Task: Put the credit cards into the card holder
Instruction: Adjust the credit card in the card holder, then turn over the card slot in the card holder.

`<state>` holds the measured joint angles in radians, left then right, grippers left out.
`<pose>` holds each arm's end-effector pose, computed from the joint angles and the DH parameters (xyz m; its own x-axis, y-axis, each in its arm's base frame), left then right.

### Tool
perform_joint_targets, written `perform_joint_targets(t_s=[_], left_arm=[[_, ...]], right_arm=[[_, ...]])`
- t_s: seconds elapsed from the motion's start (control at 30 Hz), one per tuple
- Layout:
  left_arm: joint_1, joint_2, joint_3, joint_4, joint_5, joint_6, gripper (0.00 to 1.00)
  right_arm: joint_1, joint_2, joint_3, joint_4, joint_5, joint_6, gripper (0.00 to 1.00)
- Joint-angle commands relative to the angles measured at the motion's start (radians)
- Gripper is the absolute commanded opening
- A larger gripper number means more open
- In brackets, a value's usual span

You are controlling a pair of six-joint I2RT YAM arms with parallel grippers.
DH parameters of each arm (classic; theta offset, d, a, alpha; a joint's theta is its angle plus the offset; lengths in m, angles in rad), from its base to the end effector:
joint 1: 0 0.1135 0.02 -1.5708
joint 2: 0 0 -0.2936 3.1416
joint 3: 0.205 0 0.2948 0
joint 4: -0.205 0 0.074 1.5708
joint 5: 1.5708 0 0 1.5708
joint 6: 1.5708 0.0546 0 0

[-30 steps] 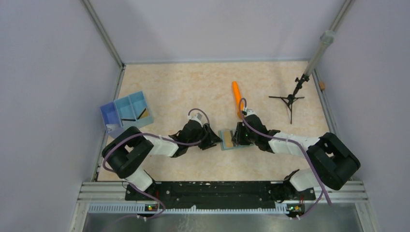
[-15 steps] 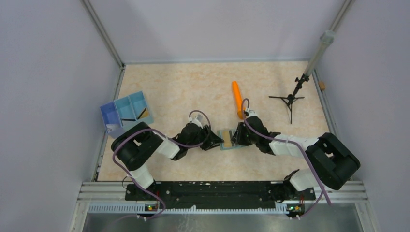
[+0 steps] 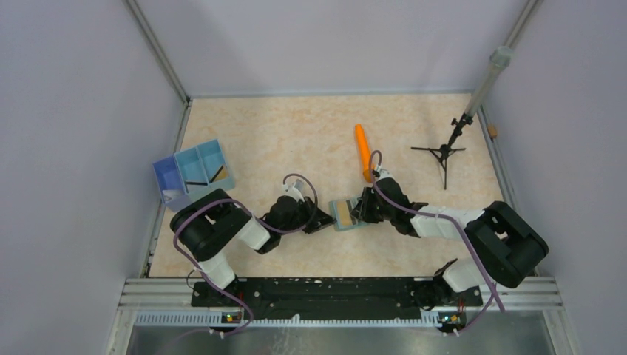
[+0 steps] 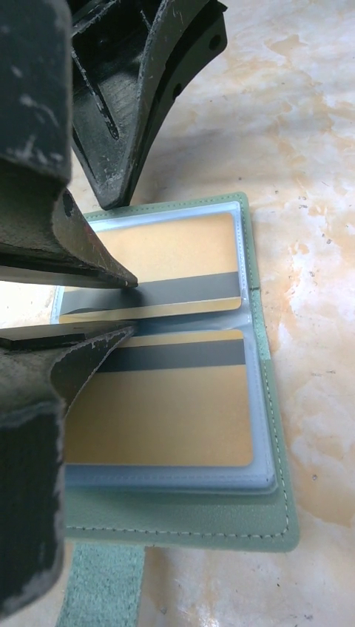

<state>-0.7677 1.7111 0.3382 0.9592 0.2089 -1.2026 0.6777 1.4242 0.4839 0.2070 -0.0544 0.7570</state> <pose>0.2032 -0.2118 0.0818 -0.8654 -0.4332 -0.2518 0.0239 0.4663 -0.8843 0.2250 0.1849 0.1202 -0.8306 0.2118 -0.5151 -0.1199 0.8352 0.5367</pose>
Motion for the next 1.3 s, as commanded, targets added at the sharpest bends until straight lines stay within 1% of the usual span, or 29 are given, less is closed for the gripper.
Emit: perform_joint_targets(t_s=[0.0, 0.1, 0.33, 0.47, 0.53, 0.63, 0.7, 0.83, 0.9, 1.0, 1.1, 1.2, 1.27], left_arm=[[-0.007, -0.028, 0.009, 0.107, -0.006, 0.017, 0.05], [-0.007, -0.047, 0.011, 0.105, -0.003, 0.031, 0.00], [-0.007, -0.066, 0.017, 0.106, 0.004, 0.051, 0.00], [-0.007, -0.085, 0.004, 0.124, 0.000, 0.052, 0.00], [-0.006, -0.127, 0.009, 0.063, -0.012, 0.068, 0.00], [-0.007, -0.181, 0.025, -0.055, -0.022, 0.106, 0.00], [-0.007, -0.201, 0.027, -0.072, -0.019, 0.119, 0.00], [-0.006, -0.203, 0.042, -0.091, 0.013, 0.137, 0.00], [-0.004, -0.204, 0.068, -0.190, 0.001, 0.163, 0.00], [0.002, -0.216, 0.136, -0.398, -0.011, 0.218, 0.09], [0.002, -0.250, 0.154, -0.487, -0.030, 0.238, 0.23], [0.002, -0.277, 0.158, -0.539, -0.056, 0.248, 0.35], [0.002, -0.286, 0.161, -0.563, -0.063, 0.248, 0.37]], right_arm=[[0.016, -0.001, -0.035, -0.116, -0.045, 0.008, 0.22], [0.016, -0.026, -0.027, -0.126, -0.045, 0.003, 0.23], [0.016, -0.082, -0.017, -0.125, -0.077, 0.009, 0.23], [0.016, -0.137, -0.005, -0.168, -0.060, 0.007, 0.25], [0.016, -0.164, 0.004, -0.192, -0.046, -0.004, 0.32], [0.016, -0.192, 0.018, -0.233, -0.025, -0.023, 0.46], [0.016, -0.206, 0.019, -0.234, -0.027, -0.032, 0.52], [0.016, -0.225, 0.018, -0.218, -0.040, -0.037, 0.57], [0.016, -0.244, 0.026, -0.254, -0.011, -0.046, 0.58], [0.016, -0.298, 0.047, -0.354, 0.089, -0.068, 0.63], [0.009, -0.344, 0.066, -0.444, 0.175, -0.088, 0.66], [-0.042, -0.367, 0.052, -0.481, 0.169, -0.089, 0.65], [-0.074, -0.374, 0.028, -0.470, 0.125, -0.081, 0.61]])
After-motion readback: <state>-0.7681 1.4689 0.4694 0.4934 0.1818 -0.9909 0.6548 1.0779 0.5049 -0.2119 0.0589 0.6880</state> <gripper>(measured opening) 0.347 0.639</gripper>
